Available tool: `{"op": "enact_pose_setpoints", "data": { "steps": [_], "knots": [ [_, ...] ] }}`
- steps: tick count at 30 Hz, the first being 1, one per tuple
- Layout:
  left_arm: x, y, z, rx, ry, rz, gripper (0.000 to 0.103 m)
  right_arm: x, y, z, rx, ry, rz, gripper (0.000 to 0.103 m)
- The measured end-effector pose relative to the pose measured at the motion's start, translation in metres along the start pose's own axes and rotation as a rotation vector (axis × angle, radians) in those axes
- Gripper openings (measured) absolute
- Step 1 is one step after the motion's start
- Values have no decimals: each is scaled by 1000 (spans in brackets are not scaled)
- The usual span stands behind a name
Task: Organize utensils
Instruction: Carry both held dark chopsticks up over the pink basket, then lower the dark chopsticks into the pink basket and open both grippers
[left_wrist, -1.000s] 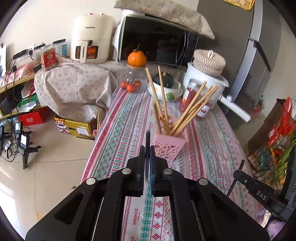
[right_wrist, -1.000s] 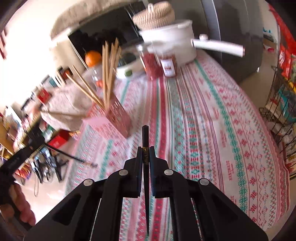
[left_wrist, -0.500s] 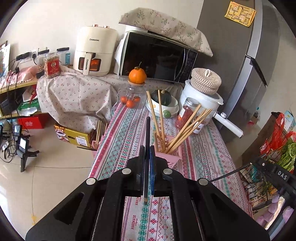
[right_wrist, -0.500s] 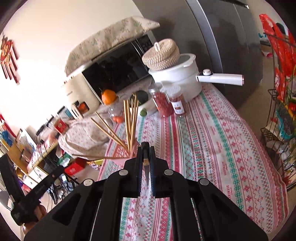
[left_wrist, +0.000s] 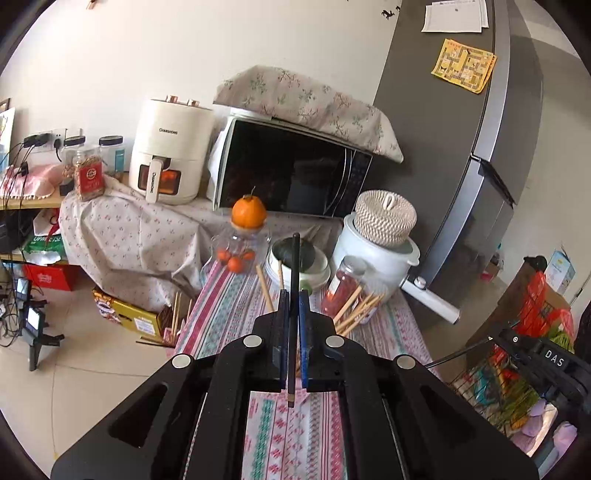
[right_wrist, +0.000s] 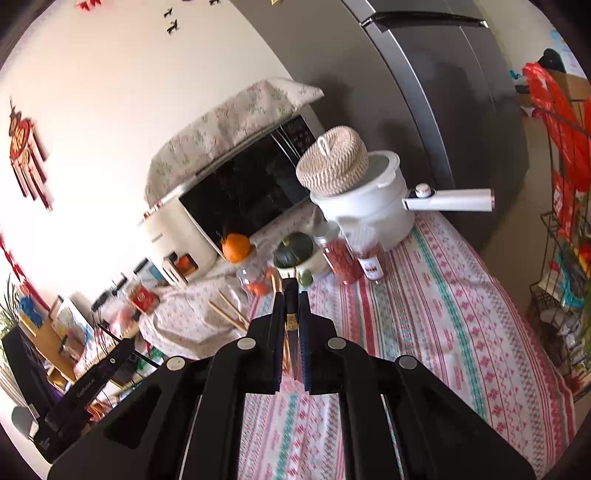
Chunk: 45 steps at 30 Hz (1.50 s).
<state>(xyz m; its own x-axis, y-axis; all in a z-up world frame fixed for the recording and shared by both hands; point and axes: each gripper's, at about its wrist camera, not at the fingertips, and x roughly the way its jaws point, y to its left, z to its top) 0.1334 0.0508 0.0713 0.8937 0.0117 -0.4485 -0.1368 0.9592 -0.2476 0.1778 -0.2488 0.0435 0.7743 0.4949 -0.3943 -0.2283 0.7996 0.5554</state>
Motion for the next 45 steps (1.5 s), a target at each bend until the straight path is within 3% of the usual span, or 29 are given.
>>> {"op": "enact_pose_setpoints", "data": {
  "steps": [10, 11, 12, 13, 16, 22, 32, 37, 42, 45],
  "knots": [
    [51, -11, 19, -20, -37, 16, 5, 24, -3, 19, 44, -13, 31, 7],
    [58, -10, 19, -19, -33, 15, 10, 28, -3, 19, 48, -7, 31, 7],
    [66, -8, 16, -20, -17, 23, 28, 32, -4, 18, 50, -1, 28, 7],
    [76, -4, 13, -36, 12, 28, 36, 34, -4, 17, 50, 2, 26, 7],
    [77, 10, 16, -93, 32, 10, 36, 42, 0, 15, 43, 13, 25, 7],
    [46, 24, 28, -153, -30, 28, 37, 51, 9, 11, 27, 19, 23, 7],
    [43, 25, 28, -125, -18, 41, 41, 92, 20, -3, 25, 58, 0, 8],
    [47, 26, 23, -113, 11, 49, 41, 127, 21, -18, 53, 138, 42, 15],
    [40, 18, 15, -75, 14, 43, 41, 114, 31, -25, -10, 118, 19, 15],
    [35, 9, 4, -50, 18, 42, 47, 104, 34, -29, -40, 110, 0, 16]
  ]
}}
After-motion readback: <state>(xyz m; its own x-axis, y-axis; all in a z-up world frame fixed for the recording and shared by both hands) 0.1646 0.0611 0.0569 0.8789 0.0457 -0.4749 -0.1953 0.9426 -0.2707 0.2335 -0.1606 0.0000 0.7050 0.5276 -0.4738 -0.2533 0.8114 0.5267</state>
